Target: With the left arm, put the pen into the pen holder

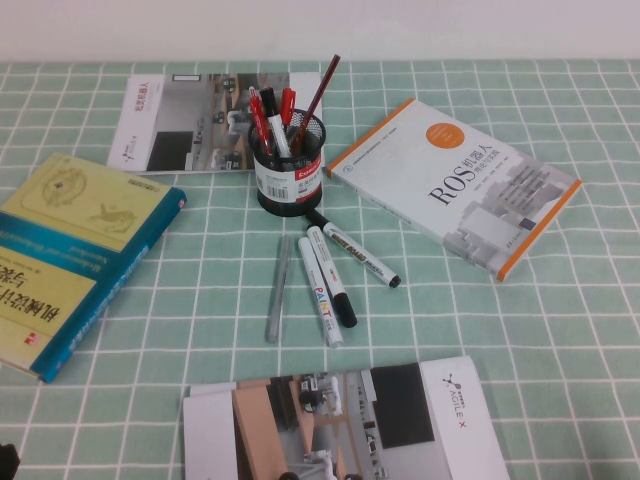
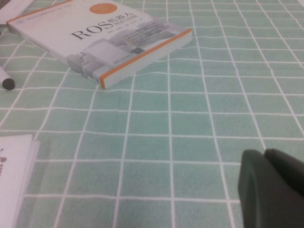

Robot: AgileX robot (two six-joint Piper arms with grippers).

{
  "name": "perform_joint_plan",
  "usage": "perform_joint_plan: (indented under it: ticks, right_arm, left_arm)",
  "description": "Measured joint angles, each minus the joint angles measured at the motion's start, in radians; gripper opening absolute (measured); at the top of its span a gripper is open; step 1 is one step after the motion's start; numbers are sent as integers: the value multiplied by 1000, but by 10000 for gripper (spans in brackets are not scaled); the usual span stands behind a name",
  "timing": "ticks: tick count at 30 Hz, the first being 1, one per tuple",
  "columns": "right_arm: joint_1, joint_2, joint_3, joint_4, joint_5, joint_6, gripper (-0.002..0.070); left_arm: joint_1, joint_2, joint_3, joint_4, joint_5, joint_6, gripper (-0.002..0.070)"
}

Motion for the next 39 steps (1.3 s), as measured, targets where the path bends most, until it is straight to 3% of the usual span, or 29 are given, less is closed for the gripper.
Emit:
perform_joint_plan:
  ticks: [4, 10, 16, 25, 34, 39]
  right_arm:
    - [0, 0, 0, 0, 0, 0, -20]
    - [0, 0, 0, 0, 0, 0, -20]
    - [0, 0, 0, 0, 0, 0, -20]
    - [0, 0, 0, 0, 0, 0, -20]
    - [0, 0, 0, 0, 0, 0, -20]
    - [0, 0, 0, 0, 0, 0, -20]
  left_arm:
    - [0, 0, 4, -70, -72, -45, 0]
    - [0, 0, 4, -280, -230, -196, 0]
    - [0, 0, 4, -325, -267, -212, 0]
    - [0, 219, -221, -327, -2, -227, 0]
    - [0, 684, -614, -287, 362, -89, 0]
    - [0, 960, -770, -281, 432, -25, 0]
